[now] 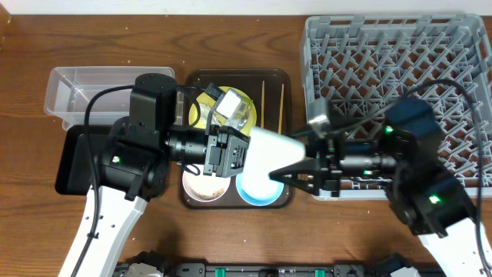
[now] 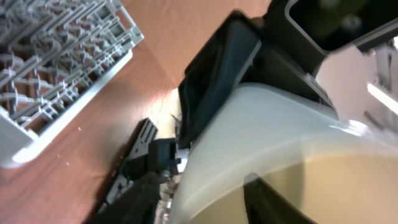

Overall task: Sort waste into correct bins and load items into the dishwasher rack
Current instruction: 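Hand the white cup from the left gripper to the right gripper, then lower the white cup into the dish rack with the right gripper and release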

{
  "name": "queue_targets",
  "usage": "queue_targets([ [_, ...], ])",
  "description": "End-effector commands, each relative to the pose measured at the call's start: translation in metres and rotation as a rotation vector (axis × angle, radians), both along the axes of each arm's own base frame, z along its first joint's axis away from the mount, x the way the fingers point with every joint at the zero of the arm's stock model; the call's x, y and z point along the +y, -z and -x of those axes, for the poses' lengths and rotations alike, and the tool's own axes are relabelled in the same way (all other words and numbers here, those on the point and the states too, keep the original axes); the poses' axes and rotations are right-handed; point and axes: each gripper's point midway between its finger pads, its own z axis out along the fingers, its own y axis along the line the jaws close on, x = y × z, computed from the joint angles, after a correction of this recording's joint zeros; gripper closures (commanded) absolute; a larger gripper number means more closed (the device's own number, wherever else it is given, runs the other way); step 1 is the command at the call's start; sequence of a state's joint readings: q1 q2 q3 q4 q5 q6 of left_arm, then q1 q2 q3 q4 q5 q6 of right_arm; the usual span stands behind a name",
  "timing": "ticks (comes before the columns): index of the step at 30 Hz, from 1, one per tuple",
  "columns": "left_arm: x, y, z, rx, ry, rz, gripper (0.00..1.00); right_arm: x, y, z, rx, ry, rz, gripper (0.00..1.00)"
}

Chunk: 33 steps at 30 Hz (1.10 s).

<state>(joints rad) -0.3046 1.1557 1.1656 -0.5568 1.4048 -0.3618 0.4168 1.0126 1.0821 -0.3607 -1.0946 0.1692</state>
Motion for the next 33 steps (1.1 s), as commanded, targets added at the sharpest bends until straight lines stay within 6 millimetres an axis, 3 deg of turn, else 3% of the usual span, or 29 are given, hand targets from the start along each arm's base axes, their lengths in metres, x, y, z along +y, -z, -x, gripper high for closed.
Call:
queue_targets([
  [1, 0.0, -0.005, -0.001, -0.031, -0.013, -0.005, 0.44, -0.029, -0.014, -0.012, -0.045, 0.136, -0.007, 0.53],
  [4, 0.0, 0.003, -0.012, -0.045, -0.077, -0.05, 0.36, -0.064, -0.014, -0.025, -0.02, 0.299, 0.009, 0.52],
  [7, 0.002, 0.01, -0.021, -0.047, -0.13, -0.09, 0.32, -0.102, 0.0, -0.04, 0.052, 0.521, 0.057, 0.51],
  [9, 0.002, 0.013, -0.024, -0.045, -0.147, -0.104, 0.31, -0.134, 0.025, -0.053, 0.174, 0.725, 0.124, 0.51],
  [11, 0.002, 0.013, -0.024, -0.045, -0.147, -0.104, 0.3, -0.171, 0.064, -0.058, 0.36, 0.958, 0.234, 0.54],
  [14, 0.002, 0.013, -0.024, -0.046, -0.147, -0.104, 0.28, -0.218, 0.121, -0.042, 0.611, 1.231, 0.447, 0.57],
  [16, 0.002, 0.013, -0.024, -0.046, -0.149, -0.106, 0.28, -0.233, 0.143, -0.029, 0.716, 1.298, 0.554, 0.58],
  [21, 0.003, 0.017, -0.03, -0.053, -0.181, -0.127, 0.27, -0.242, 0.172, -0.022, 0.874, 1.31, 0.681, 0.58],
  [27, 0.004, 0.018, -0.029, -0.046, -0.182, -0.132, 0.27, -0.25, 0.203, -0.039, 0.973, 1.284, 0.807, 0.55],
  [33, 0.005, 0.023, -0.029, -0.023, -0.193, -0.153, 0.27, -0.224, 0.236, -0.053, 1.066, 1.089, 0.875, 0.55],
])
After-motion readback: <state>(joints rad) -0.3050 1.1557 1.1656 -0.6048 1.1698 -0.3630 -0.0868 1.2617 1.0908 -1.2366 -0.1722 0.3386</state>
